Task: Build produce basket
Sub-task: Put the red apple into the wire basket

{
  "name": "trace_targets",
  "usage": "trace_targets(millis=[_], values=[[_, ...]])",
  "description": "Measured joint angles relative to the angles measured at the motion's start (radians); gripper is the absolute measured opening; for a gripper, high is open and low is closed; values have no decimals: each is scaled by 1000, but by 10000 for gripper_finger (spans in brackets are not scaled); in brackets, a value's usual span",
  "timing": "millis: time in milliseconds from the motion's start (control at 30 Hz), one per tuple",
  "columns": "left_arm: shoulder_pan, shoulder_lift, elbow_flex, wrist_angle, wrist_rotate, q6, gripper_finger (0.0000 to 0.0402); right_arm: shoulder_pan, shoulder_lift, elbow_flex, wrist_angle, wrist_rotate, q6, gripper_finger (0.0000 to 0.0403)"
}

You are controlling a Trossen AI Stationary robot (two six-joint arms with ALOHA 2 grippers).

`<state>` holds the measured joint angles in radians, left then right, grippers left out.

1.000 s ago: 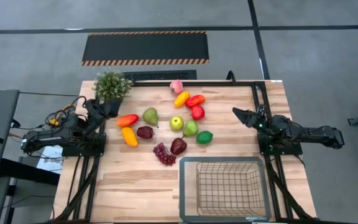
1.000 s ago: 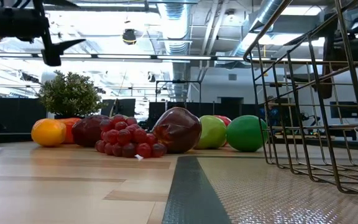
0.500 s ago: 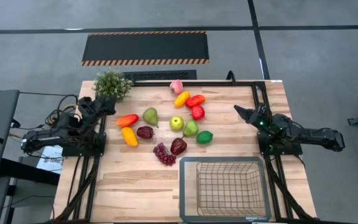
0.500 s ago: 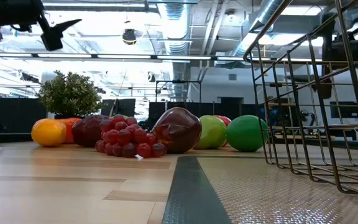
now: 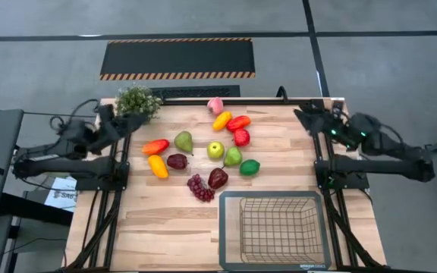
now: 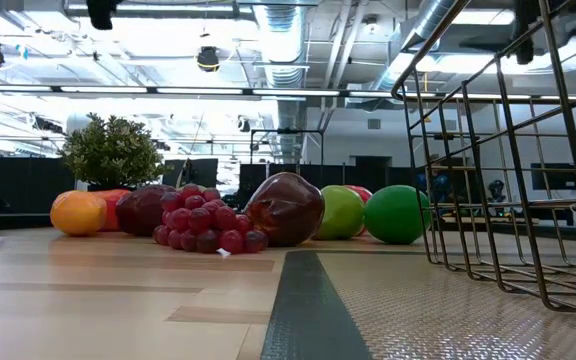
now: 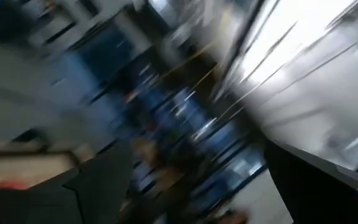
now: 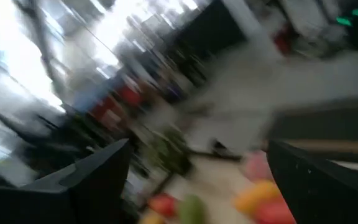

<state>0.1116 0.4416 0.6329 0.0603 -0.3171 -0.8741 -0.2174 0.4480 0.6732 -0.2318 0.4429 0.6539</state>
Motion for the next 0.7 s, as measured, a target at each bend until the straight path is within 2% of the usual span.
trace_targets(millis=[133, 267, 500, 700], values=[[0, 141, 160, -308, -3, 14, 347, -32, 237, 201, -269, -4, -8, 395], [0, 233, 254, -463, -12, 11, 347, -67, 440, 327, -437, -12, 57, 395], [0, 278, 288, -486, -20, 44, 347, -59, 734, 374, -404, -138, 145, 395], [0, 278, 288, -498, -20, 44, 347, -31, 939, 373, -318, -158, 169, 395]])
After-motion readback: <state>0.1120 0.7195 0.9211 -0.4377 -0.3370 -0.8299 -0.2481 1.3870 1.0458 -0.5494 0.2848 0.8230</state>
